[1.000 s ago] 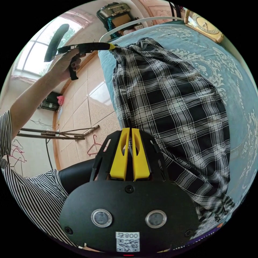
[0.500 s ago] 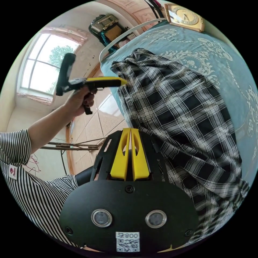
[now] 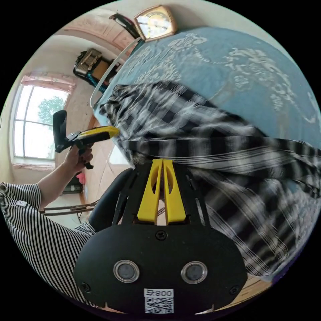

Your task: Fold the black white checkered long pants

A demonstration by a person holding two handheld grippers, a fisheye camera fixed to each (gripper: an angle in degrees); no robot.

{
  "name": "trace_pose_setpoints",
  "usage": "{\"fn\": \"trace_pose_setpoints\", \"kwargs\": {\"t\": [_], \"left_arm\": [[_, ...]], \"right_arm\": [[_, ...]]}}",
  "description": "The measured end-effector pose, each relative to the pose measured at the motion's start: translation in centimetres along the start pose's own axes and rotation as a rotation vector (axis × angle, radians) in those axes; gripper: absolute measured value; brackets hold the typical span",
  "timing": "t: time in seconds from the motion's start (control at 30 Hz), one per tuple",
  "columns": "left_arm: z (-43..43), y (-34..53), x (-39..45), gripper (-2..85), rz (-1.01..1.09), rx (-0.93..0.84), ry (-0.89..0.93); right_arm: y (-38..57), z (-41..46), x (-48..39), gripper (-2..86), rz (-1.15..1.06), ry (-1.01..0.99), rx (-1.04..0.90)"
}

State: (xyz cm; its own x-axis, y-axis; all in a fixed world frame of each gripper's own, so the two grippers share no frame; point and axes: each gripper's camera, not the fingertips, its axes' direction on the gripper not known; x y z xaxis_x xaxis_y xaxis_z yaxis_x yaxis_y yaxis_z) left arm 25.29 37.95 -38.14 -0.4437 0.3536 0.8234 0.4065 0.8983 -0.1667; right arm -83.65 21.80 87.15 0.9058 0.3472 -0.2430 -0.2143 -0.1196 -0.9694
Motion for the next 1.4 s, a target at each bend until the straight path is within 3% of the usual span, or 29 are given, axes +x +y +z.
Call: {"fn": "trace_pose_setpoints", "kwargs": {"t": [0.17, 0.33, 0.57, 0.9, 1.4], "left_arm": [[4.6, -4.3, 7.2, 6.4, 0.162, -0.082, 0.032], [8.3, -7.8, 14.7, 7.0, 0.285, -0.147, -0.025], [12.2, -10.0, 22.0, 5.3, 0.333, -0.233, -0.104], [13.1, -12.5, 32.0, 1.7, 0.358, -0.220, -0.163], [10.1, -14.6, 46.9, 1.1, 0.423, -0.155, -0.154]], "right_arm": [[1.5, -5.1, 9.2, 2.6, 0.161, 0.273, 0.100], [0.7, -6.0, 15.3, 6.0, 0.219, 0.370, 0.070], [0.4, -2.4, 21.3, 5.7, 0.332, 0.315, 0.027], [3.8, 0.7, 28.0, 0.9, 0.412, 0.208, 0.052], [18.0, -0.4, 32.1, 0.5, 0.404, -0.010, 0.348]]}}
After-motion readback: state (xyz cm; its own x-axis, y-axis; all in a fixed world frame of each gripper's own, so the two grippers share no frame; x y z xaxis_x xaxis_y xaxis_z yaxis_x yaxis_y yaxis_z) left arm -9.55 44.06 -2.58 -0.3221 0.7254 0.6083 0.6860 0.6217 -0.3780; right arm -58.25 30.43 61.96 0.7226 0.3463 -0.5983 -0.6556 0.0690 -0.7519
